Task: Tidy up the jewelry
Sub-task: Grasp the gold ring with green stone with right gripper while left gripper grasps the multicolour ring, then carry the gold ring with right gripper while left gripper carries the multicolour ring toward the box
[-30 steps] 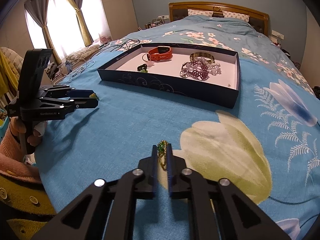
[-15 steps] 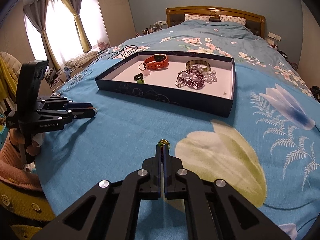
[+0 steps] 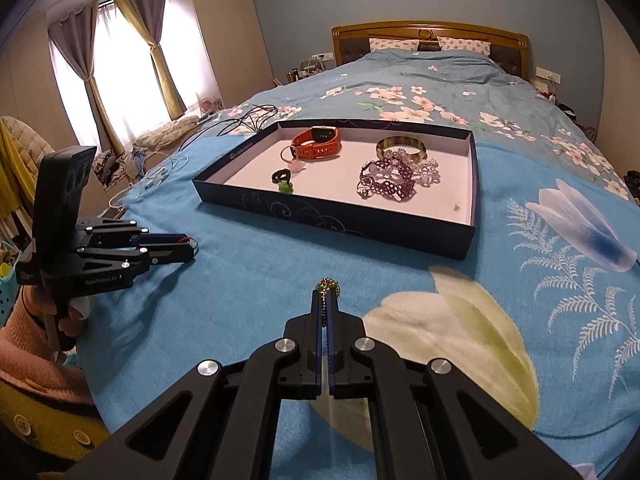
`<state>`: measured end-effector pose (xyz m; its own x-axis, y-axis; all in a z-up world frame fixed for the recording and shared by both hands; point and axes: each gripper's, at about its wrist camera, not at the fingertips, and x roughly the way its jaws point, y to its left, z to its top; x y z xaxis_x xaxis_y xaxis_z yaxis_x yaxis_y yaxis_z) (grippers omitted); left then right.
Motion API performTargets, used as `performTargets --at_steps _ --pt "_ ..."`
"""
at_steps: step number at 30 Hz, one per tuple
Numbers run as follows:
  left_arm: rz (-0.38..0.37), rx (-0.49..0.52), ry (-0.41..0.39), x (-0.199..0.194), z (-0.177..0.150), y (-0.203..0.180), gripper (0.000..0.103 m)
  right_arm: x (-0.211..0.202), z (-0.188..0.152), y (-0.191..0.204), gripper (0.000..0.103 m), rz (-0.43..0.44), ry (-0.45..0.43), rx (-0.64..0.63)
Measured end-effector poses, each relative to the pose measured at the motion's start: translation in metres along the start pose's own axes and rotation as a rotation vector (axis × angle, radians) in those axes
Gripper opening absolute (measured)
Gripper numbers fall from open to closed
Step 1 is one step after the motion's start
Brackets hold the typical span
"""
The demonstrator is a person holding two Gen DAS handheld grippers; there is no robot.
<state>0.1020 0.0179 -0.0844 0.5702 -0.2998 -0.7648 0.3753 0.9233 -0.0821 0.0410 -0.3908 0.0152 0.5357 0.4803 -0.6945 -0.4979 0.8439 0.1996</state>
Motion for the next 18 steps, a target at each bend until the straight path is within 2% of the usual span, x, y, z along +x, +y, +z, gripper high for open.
performTargets --at_steps 18 --pt "-0.027 -0.001 -0.087 -0.017 0.019 -0.01 0.019 -0.003 0.015 0.005 0.001 0.006 -0.06 -0.001"
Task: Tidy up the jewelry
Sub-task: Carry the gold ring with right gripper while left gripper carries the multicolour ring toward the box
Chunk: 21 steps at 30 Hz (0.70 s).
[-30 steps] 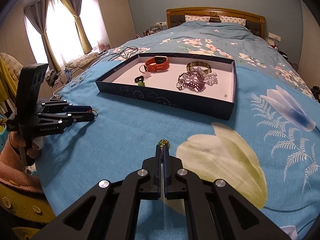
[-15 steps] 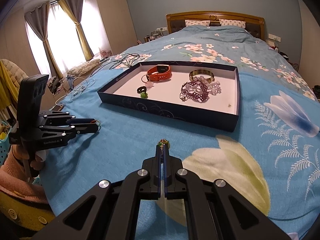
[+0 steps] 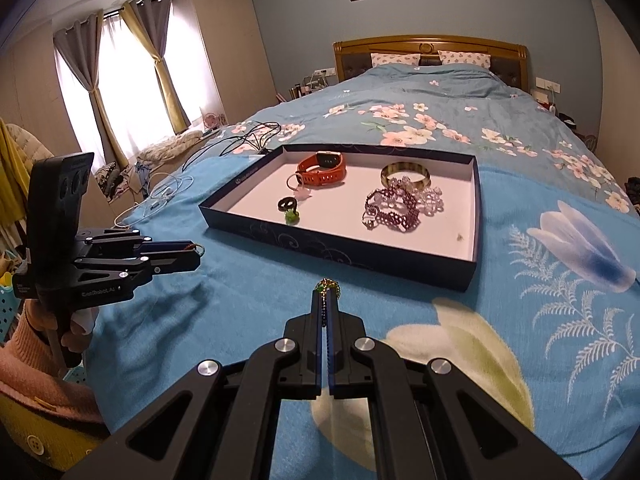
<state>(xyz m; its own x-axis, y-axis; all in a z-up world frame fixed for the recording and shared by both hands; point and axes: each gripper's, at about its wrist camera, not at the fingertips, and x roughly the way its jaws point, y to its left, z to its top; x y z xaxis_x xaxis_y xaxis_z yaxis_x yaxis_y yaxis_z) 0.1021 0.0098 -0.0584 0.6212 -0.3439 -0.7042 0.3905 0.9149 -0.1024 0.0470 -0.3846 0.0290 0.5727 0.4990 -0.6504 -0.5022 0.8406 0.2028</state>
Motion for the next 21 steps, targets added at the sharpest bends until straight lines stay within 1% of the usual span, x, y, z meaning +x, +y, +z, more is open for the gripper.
performTargets --at_steps 6,21 --pt "-0.01 0.003 -0.03 -0.005 0.007 -0.004 0.019 -0.001 0.005 0.0 0.001 0.005 -0.016 0.001" --pt "-0.018 0.016 -0.06 -0.008 0.02 -0.01 0.019 0.0 0.017 -0.003 0.001 0.001 -0.047 -0.009"
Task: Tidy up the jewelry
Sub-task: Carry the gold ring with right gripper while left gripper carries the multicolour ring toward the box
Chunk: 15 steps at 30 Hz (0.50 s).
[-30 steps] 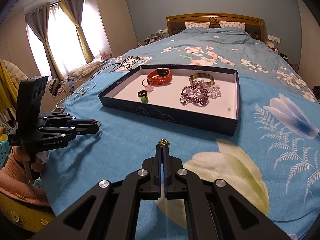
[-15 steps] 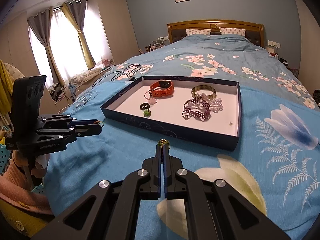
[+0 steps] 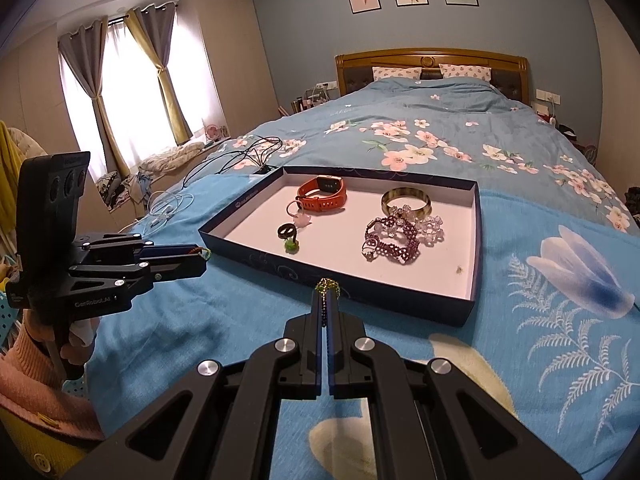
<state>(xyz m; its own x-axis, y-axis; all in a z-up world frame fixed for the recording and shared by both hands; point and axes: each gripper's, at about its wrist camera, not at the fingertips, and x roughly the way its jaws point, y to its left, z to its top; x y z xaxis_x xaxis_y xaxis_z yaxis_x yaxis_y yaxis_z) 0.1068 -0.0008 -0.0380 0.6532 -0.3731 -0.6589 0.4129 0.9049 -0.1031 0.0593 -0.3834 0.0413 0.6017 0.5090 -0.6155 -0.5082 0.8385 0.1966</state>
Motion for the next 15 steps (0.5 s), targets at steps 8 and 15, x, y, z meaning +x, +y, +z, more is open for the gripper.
performTargets --at_steps 8,15 --pt "0.001 0.004 -0.018 -0.001 0.007 -0.002 0.019 0.0 0.006 -0.002 0.001 -0.002 -0.016 -0.003" --pt "0.008 0.012 -0.032 0.0 0.015 -0.004 0.019 0.002 0.014 0.0 0.001 -0.003 -0.032 -0.014"
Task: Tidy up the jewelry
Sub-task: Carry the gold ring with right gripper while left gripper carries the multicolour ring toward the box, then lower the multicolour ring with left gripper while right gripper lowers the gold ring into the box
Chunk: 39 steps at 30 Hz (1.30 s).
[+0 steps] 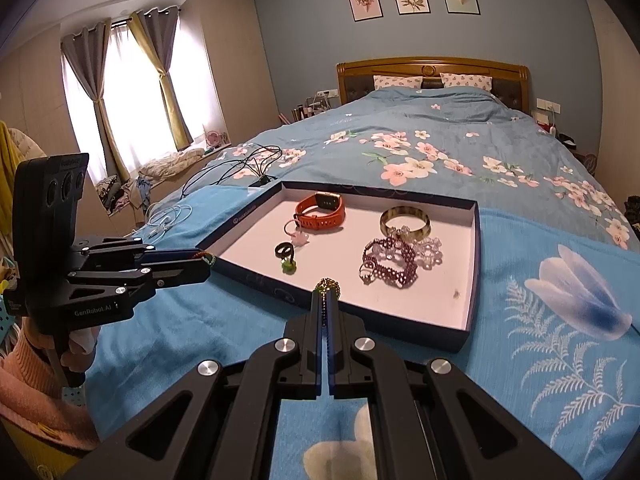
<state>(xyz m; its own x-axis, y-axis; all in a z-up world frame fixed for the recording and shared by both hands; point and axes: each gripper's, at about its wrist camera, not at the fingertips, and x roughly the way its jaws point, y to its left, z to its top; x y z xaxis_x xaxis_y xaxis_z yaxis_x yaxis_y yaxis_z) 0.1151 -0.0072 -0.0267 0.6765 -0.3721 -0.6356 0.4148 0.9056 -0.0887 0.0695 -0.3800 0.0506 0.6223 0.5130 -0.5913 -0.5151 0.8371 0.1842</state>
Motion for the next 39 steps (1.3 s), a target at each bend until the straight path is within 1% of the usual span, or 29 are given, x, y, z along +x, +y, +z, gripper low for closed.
performTargets --at_steps 13,21,39 --pt "0.016 0.011 -0.021 0.003 0.011 -0.001 0.019 0.002 0.005 0.0 0.001 0.0 -0.006 -0.004" --pt "0.029 0.007 -0.026 0.007 0.015 0.004 0.019 0.006 0.018 -0.006 0.001 -0.008 -0.01 -0.009" --pt "0.056 -0.003 -0.031 0.019 0.03 0.017 0.019 0.02 0.034 -0.016 0.001 -0.023 -0.008 -0.011"
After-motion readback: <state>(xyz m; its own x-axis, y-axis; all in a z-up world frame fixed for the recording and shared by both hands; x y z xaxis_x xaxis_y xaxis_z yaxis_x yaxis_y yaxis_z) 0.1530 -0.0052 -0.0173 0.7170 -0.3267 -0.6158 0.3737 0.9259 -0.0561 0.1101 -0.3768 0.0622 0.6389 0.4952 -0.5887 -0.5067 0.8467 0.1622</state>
